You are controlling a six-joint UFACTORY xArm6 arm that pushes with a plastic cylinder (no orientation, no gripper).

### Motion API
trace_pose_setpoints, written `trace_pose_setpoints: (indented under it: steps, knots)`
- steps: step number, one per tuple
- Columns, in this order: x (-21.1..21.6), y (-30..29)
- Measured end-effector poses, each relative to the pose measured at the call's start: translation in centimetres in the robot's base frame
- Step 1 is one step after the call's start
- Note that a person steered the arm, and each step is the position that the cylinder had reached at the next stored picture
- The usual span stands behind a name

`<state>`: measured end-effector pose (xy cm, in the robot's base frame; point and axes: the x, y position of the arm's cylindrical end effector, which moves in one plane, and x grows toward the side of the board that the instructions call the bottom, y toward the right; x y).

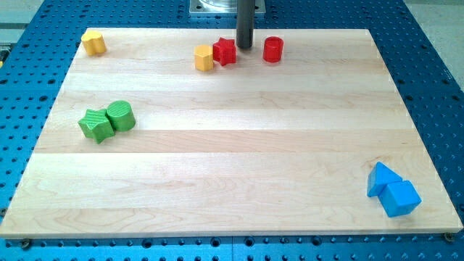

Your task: Slightly move the red star to the right

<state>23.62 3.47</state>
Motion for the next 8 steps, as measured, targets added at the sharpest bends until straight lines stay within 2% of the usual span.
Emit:
trace_pose_setpoints:
  steps: [2,3,5,6,7,8]
  knots:
    - [0.0,-10.7]
    - [0.5,-9.5]
    - [0.5,-3.3]
    - [0.5,-4.1]
    - [1.3,-10.6]
    - [5.0,-14.5]
